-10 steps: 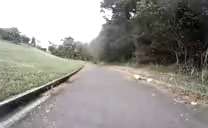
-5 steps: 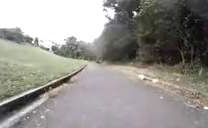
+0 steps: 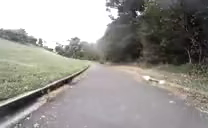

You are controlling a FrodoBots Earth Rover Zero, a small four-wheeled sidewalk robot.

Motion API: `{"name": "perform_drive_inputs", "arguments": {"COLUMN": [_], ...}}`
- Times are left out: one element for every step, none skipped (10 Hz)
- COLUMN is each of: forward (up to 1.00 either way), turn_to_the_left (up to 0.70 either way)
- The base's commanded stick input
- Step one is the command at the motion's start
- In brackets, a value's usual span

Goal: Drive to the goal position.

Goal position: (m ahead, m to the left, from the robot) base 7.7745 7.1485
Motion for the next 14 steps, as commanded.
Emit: {"name": "perform_drive_inputs", "arguments": {"forward": [0.50, 0.50, 0.50, 0.50, 0.50, 0.50, 0.50, 0.50, 0.50, 0.50, 0.50, 0.50, 0.50, 0.50], "turn_to_the_left": [0.44, 0.39, 0.00, 0.00, 0.00, 0.00, 0.00, 0.00, 0.00, 0.00, 0.00, 0.00, 0.00, 0.00]}}
